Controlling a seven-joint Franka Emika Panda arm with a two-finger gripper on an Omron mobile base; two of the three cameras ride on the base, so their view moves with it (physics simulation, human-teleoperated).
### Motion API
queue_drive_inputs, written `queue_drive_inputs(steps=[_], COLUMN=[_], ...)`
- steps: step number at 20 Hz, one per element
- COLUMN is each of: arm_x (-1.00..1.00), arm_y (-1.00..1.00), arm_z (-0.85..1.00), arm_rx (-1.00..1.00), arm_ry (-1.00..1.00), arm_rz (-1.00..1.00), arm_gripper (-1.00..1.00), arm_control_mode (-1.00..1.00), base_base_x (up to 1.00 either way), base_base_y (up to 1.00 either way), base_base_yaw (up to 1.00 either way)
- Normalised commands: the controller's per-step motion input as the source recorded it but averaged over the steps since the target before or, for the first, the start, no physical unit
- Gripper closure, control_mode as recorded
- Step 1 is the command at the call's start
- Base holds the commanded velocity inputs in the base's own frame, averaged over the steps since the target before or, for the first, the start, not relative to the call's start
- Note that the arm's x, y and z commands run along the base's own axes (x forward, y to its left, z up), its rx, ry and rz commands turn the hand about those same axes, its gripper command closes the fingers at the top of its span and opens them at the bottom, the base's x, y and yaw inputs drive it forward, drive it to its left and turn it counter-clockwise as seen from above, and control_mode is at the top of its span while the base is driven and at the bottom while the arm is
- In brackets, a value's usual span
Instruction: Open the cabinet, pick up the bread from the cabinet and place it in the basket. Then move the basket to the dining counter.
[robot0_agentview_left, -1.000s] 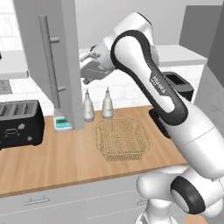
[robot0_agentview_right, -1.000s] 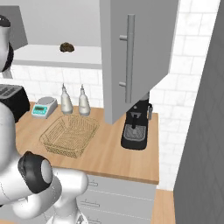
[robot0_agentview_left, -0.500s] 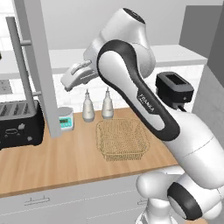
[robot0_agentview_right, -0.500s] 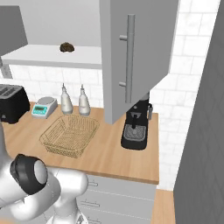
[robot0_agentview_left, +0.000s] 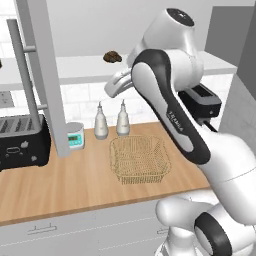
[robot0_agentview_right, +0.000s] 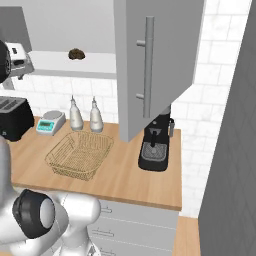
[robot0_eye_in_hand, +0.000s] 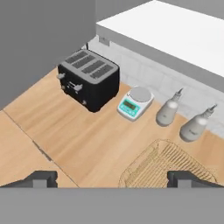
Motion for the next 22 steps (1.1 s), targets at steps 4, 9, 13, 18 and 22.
queue_drive_inputs(steps=[4, 9, 13, 18, 22], arm_x=[0.92, 0.76, 0.79, 0.75, 0.46], arm_y=[-0.34, -0.41, -0.37, -0.14, -0.01], arm_z=[0.20, 0.29, 0.04, -0.08, 0.00], arm_rx=[-0.04, 0.00, -0.01, -0.04, -0.01], arm_ry=[-0.02, 0.00, -0.01, -0.09, -0.18], arm_rz=[-0.35, -0.31, -0.21, -0.11, -0.01], arm_gripper=[-1.00, -1.00, -1.00, -1.00, -1.00], arm_control_mode=[-1.00, -1.00, -1.00, -1.00, -1.00], base_base_x=[0.00, 0.00, 0.00, 0.00, 0.00], base_base_y=[0.00, 0.00, 0.00, 0.00, 0.00], base_base_yaw=[0.00, 0.00, 0.00, 0.00, 0.00])
